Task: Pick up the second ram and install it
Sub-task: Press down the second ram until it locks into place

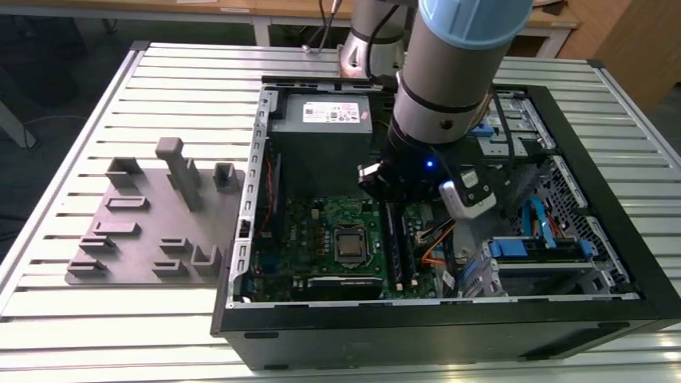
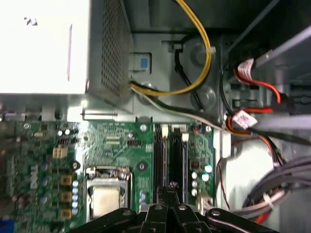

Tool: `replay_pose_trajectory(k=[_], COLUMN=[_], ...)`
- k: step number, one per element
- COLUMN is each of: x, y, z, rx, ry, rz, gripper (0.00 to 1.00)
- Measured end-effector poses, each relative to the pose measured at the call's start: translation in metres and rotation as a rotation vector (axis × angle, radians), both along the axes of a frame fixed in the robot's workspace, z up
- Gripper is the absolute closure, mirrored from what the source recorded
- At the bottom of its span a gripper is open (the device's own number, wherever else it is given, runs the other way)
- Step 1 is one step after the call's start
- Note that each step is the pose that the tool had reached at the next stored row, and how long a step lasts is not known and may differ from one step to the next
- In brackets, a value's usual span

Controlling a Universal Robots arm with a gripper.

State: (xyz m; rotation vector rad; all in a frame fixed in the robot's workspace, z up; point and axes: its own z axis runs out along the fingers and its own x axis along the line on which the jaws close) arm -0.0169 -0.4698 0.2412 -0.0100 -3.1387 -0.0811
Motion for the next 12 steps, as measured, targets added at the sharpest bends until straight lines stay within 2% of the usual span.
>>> replay_pose_trajectory(k=[5, 12], x=[0.000, 0.000], y=[0.0095, 0.0138], z=[-0.0090, -0.0190], rx=[0.0075, 0.0187], ry=[-0.0001, -0.0001], rz=[0.000, 0.000], gripper=[0.89, 0.89])
